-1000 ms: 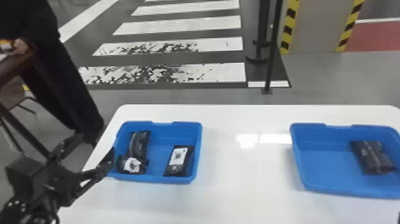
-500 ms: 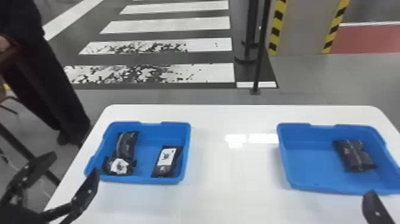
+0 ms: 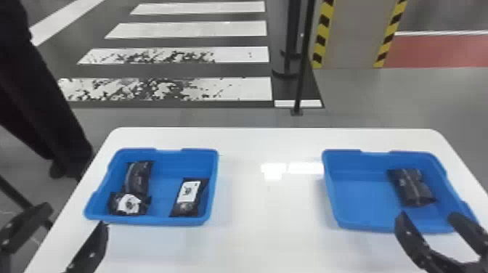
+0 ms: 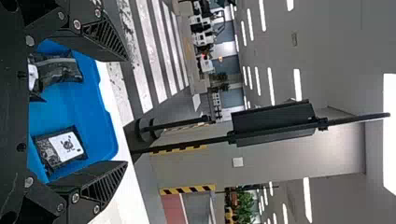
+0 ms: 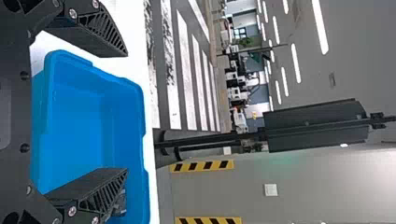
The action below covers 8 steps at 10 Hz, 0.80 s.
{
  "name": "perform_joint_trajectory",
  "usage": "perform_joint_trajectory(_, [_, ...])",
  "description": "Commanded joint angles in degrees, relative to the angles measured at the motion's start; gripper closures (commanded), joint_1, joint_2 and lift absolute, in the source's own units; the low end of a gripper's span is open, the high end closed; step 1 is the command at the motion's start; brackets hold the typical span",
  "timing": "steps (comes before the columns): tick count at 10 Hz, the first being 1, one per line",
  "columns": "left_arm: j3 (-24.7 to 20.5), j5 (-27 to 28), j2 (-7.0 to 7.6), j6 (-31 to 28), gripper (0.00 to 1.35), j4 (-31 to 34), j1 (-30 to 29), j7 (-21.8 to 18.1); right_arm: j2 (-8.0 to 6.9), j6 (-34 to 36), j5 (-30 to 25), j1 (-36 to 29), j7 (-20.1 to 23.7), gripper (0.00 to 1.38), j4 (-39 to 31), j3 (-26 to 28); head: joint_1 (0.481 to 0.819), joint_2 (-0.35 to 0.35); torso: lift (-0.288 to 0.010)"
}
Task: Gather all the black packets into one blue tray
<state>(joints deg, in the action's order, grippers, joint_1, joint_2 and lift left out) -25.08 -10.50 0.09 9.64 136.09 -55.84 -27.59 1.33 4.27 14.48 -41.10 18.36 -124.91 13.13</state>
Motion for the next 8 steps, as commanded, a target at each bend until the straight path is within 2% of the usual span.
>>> perform_joint_trajectory(1, [0.6,-0.5,-0.24,-0.8,0.27,0.0,0.0,0.0,0.25,7.3,-1.3,5.0,0.7,0.15,0.8,0.0,0.695,0.063,-0.110])
perform_joint_trajectory(3, [2.5,-1.6,-0.24,-1.2,0.27,-0.6,0.6,0.0,0.43,13.0,-5.8,13.1,2.4,0.15,6.9,1.8,0.695,0.060,-0.110])
perform_joint_trajectory(5, [3.6,-2.5,-0.24,-1.3,0.27,-1.2,1.1,0.0,1.22,17.0,-10.6,21.3,3.8,0.15,13.8,3.4,0.695,0.007,-0.110])
perform_joint_trajectory(8, [5.7,-3.4,0.62,-1.9,0.28,-2.4,2.1,0.0,2.89,19.5,-12.6,31.7,5.1,0.15,26.1,3.4,0.695,-0.052,-0.110])
